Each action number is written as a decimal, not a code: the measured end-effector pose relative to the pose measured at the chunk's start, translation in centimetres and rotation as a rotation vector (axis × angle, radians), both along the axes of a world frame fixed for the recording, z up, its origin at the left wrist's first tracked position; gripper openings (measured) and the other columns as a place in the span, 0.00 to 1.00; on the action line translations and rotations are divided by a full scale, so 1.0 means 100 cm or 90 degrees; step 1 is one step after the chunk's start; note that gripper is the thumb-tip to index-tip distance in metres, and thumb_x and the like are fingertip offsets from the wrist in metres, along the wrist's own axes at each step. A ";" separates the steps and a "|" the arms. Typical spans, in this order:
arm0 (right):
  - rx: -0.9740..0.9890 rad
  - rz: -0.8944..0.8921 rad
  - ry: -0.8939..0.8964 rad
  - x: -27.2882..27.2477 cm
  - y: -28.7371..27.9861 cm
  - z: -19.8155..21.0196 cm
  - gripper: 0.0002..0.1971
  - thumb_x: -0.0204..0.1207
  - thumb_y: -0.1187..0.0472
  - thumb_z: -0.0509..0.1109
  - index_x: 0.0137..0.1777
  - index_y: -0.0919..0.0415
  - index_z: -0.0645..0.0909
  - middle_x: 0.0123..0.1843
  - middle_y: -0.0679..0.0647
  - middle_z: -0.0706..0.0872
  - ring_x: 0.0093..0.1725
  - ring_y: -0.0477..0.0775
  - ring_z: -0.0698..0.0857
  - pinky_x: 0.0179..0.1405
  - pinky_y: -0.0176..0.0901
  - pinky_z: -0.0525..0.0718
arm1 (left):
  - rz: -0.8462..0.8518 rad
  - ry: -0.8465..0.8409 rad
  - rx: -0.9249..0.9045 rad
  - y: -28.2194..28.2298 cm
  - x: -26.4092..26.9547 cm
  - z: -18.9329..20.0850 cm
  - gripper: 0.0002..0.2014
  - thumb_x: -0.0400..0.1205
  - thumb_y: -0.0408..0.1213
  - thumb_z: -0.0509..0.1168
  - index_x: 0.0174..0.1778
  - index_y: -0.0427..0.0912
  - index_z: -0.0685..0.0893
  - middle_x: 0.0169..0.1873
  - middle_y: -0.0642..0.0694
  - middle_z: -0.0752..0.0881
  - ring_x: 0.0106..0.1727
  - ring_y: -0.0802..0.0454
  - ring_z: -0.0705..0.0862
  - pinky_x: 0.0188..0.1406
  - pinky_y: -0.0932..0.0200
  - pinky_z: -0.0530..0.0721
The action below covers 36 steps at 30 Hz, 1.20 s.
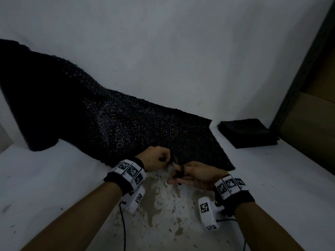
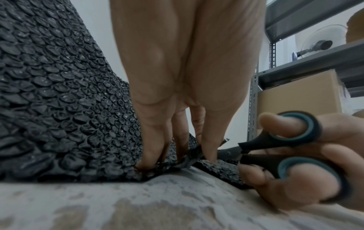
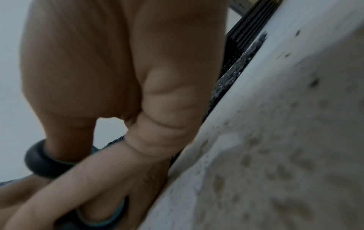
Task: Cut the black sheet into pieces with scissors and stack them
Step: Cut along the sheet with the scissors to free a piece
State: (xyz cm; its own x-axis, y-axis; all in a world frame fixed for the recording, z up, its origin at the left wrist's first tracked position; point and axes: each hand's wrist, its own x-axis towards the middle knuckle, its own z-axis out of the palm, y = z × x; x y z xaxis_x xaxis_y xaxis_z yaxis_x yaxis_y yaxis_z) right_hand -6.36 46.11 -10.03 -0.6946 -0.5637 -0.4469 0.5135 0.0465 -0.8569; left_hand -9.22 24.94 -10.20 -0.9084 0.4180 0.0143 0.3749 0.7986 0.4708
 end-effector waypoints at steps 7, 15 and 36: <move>-0.026 0.003 -0.023 -0.003 -0.002 0.002 0.21 0.83 0.55 0.70 0.58 0.77 0.82 0.57 0.69 0.89 0.62 0.64 0.89 0.54 0.40 0.89 | 0.006 -0.018 0.023 -0.004 0.002 0.003 0.05 0.83 0.37 0.67 0.44 0.51 0.80 0.34 0.58 0.79 0.35 0.60 0.77 0.42 0.59 0.81; -0.026 -0.013 -0.017 -0.018 -0.005 -0.004 0.32 0.81 0.54 0.73 0.69 0.85 0.75 0.66 0.73 0.85 0.66 0.66 0.87 0.63 0.45 0.87 | 0.004 -0.039 0.069 -0.008 0.005 0.003 0.04 0.85 0.38 0.66 0.45 0.49 0.77 0.37 0.43 0.82 0.36 0.52 0.77 0.39 0.55 0.80; 0.029 -0.049 0.013 -0.035 -0.020 -0.004 0.13 0.83 0.61 0.69 0.55 0.74 0.85 0.53 0.65 0.92 0.54 0.55 0.93 0.45 0.32 0.88 | 0.017 -0.055 0.135 -0.016 0.003 -0.004 0.06 0.86 0.39 0.65 0.45 0.50 0.75 0.28 0.55 0.74 0.29 0.60 0.70 0.33 0.65 0.73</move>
State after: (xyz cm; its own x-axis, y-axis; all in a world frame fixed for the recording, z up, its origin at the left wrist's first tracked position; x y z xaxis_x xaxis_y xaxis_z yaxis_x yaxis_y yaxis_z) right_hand -9.90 44.13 -10.44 -0.7442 -0.4878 -0.4562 0.4996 0.0467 -0.8650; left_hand -8.89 23.31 -10.64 -0.9207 0.3896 0.0211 0.3058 0.6870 0.6592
